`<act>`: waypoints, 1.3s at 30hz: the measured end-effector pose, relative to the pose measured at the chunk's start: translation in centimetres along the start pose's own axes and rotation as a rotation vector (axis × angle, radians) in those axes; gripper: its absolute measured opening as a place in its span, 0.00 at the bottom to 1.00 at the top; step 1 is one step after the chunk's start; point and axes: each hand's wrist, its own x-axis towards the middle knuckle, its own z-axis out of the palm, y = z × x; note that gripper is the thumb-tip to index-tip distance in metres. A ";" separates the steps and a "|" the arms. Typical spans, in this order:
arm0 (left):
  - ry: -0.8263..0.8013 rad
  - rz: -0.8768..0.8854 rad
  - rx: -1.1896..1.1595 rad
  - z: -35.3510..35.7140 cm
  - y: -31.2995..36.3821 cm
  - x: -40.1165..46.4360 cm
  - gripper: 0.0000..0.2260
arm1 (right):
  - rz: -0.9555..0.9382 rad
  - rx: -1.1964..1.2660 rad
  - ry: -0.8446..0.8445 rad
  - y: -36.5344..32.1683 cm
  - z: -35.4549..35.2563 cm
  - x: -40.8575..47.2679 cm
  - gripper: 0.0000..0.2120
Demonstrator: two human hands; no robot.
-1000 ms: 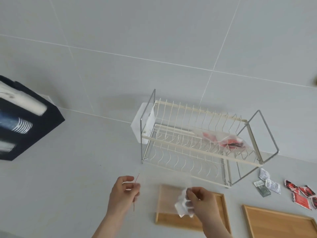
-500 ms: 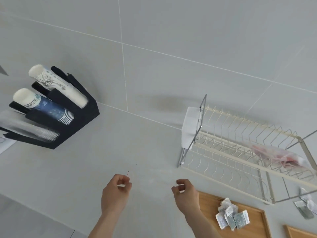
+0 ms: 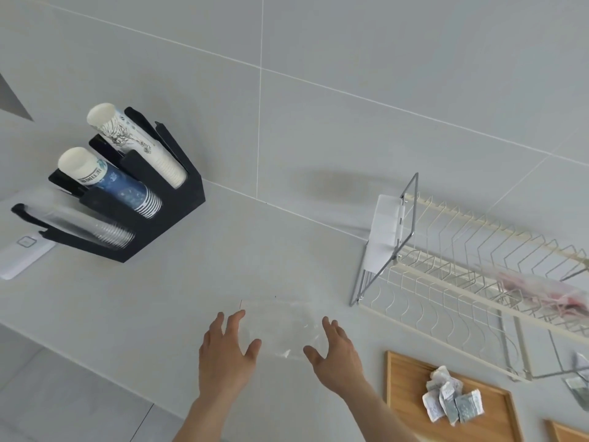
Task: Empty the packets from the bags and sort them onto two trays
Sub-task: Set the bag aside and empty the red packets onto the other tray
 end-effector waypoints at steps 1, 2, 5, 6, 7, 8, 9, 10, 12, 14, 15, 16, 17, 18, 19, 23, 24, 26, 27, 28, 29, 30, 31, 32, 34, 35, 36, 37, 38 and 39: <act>0.011 0.024 0.040 0.0 0.2 -0.1 0.28 | -0.023 -0.063 0.012 0.2 -0.1 -0.2 0.37; 0.024 0.058 0.071 0.1 0.4 -0.2 0.30 | -0.044 -0.123 0.023 0.6 -0.2 -0.3 0.37; 0.043 0.179 0.162 0.3 1.5 -0.4 0.32 | -0.086 -0.265 0.057 1.6 -0.8 -0.9 0.36; 0.043 0.215 0.184 0.5 2.0 -0.4 0.32 | -0.099 -0.292 0.068 1.9 -1.1 -1.2 0.35; 0.040 0.245 0.203 0.7 2.5 -0.5 0.32 | -0.112 -0.315 0.080 2.3 -1.5 -1.5 0.35; 0.035 0.272 0.218 1.0 3.1 -0.6 0.33 | -0.124 -0.334 0.095 2.6 -1.9 -1.8 0.34; 0.030 0.297 0.226 1.3 3.7 -0.7 0.33 | -0.131 -0.348 0.109 2.9 -2.5 -2.1 0.33; 0.024 0.323 0.229 1.6 4.4 -0.9 0.32 | -0.135 -0.356 0.125 3.3 -3.1 -2.4 0.32; 0.009 0.383 0.232 2.4 5.9 -1.2 0.32 | -0.131 -0.347 0.154 4.2 -4.7 -2.9 0.31; -0.005 0.449 0.235 3.2 7.7 -1.4 0.31 | -0.110 -0.306 0.178 5.3 -6.5 -3.4 0.30; -0.012 0.481 0.229 3.5 8.9 -1.5 0.30 | -0.097 -0.275 0.200 6.0 -7.5 -3.6 0.29; -0.011 0.517 0.217 3.8 10.3 -1.6 0.29 | -0.083 -0.239 0.232 6.7 -8.7 -3.9 0.29; -0.009 0.558 0.203 4.1 11.7 -1.8 0.28 | -0.069 -0.205 0.267 7.5 -10.0 -4.3 0.28; -0.007 0.605 0.188 4.4 13.4 -2.0 0.27 | -0.059 -0.175 0.302 8.2 -11.4 -4.8 0.27; -0.002 0.655 0.169 4.6 15.2 -2.3 0.25 | -0.053 -0.151 0.337 9.0 -12.9 -5.3 0.26; 0.031 0.828 0.045 5.0 23.5 -4.9 0.12 | -0.053 -0.054 0.462 12.5 -19.3 -7.8 0.19; 0.040 0.873 0.013 5.1 25.6 -5.8 0.09 | -0.056 -0.027 0.489 13.2 -20.9 -8.4 0.17; 0.062 0.962 -0.048 5.4 29.8 -7.3 0.05 | -0.068 0.044 0.533 14.8 -23.8 -9.6 0.12; 0.076 1.002 -0.077 5.6 31.7 -7.9 0.05 | -0.076 0.084 0.555 15.5 -25.2 -10.0 0.09; 0.087 1.035 -0.101 6.0 33.6 -8.3 0.05 | -0.085 0.114 0.582 16.2 -26.5 -10.3 0.07; 0.093 1.063 -0.114 6.4 35.3 -8.6 0.07 | -0.097 0.131 0.620 16.9 -27.6 -10.6 0.05; 0.085 1.081 -0.110 6.9 36.9 -8.7 0.09 | -0.115 0.132 0.671 17.6 -28.7 -10.6 0.03; 0.062 1.094 -0.091 7.5 38.3 -8.7 0.12 | -0.137 0.127 0.731 18.4 -29.6 -10.5 0.02; 0.023 1.104 -0.061 8.1 39.6 -8.6 0.14 | -0.157 0.118 0.793 19.0 -30.3 -10.2 0.04; -0.073 1.099 0.029 9.4 41.4 -8.1 0.20 | -0.192 0.097 0.878 20.2 -31.6 -9.6 0.08; -0.114 1.083 0.089 10.1 42.0 -7.7 0.23 | -0.202 0.079 0.881 20.6 -32.1 -9.2 0.11; -0.145 1.060 0.152 10.6 42.4 -7.4 0.25 | -0.210 0.051 0.852 20.9 -32.4 -8.7 0.16; -0.174 1.029 0.210 11.0 42.6 -7.1 0.27 | -0.220 0.015 0.795 21.2 -32.6 -8.1 0.22; -0.211 0.990 0.255 11.4 42.7 -6.9 0.29 | -0.232 -0.021 0.723 21.4 -32.7 -7.7 0.28; -0.252 0.948 0.283 11.7 42.8 -6.8 0.29 | -0.246 -0.047 0.648 21.5 -32.7 -7.2 0.32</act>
